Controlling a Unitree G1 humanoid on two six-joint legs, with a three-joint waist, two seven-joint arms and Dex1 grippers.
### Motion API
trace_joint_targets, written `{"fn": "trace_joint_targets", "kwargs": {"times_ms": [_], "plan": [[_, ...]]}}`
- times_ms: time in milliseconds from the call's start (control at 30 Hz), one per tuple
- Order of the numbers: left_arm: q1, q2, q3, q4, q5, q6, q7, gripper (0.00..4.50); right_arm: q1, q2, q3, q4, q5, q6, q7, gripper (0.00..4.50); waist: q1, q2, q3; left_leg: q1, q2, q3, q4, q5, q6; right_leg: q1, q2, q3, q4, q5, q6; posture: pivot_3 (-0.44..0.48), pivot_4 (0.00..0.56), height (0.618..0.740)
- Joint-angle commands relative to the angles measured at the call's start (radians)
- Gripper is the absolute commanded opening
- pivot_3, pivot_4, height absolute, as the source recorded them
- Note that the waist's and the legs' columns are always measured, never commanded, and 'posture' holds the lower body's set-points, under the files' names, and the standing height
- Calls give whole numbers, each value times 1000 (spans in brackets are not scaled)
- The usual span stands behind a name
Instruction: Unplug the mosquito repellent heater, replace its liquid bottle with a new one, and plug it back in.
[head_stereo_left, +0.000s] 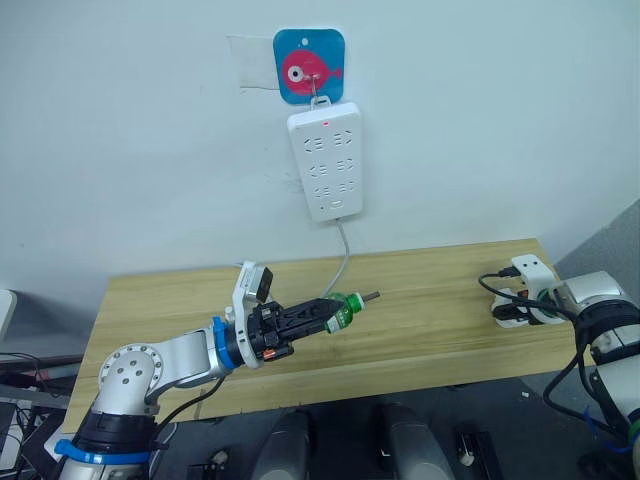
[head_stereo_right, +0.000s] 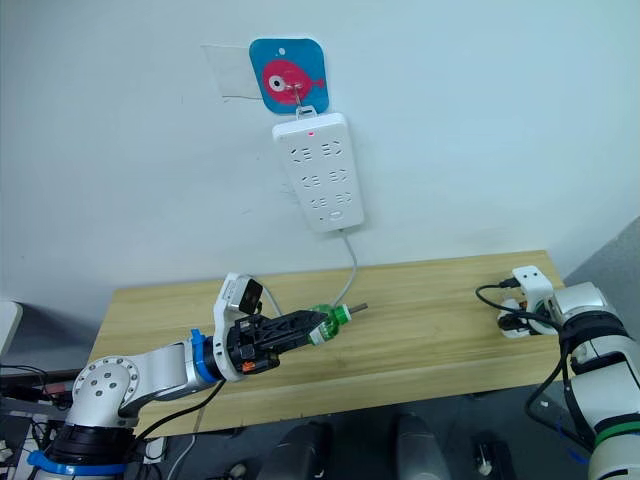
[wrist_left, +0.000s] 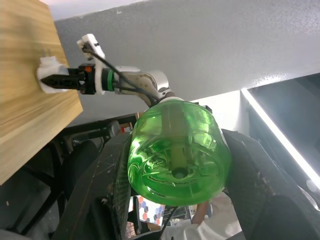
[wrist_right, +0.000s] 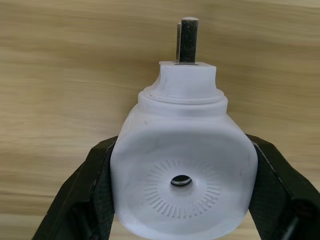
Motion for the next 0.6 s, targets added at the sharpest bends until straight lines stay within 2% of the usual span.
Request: {"fn": "trace_joint_targets", "kwargs": {"times_ms": [33,133,267,300,500,600], "plan": [[13,10,18,-51,-47,-14,3,2243,-22,15,-32,72,-58,-33,63,2994,1,-1,1,0,0,0,0,0,0,0,0,0,0,0,0,76,273,740],[17,16,14,-57,-51,-14,2,2243,-36,23,-57,107,-92,-55,110,2994,2,-1,1,0,0,0,0,0,0,0,0,0,0,0,0,76,273,740],[10,18,8,-51,-49,-14,-4,2243,-50,30,-83,123,-125,-64,170,4325,1,-1,2,0,0,-1,0,0,0,0,0,0,0,0,0,70,271,740],[3,16,4,-46,-47,-13,-5,2243,-51,30,-88,126,-135,-68,172,4463,1,-1,2,0,0,-1,0,0,0,0,0,0,0,0,0,62,269,740],[-23,12,-7,-25,-38,-5,-14,2243,-54,17,-123,121,-174,-57,199,4463,0,-1,3,0,0,-2,0,0,0,0,0,0,0,0,0,42,266,740],[-33,13,-8,-7,-31,4,-28,2243,-26,-43,-102,40,-200,-14,295,4463,-4,0,4,0,0,-1,0,0,0,0,0,0,0,0,0,12,251,740]]}}
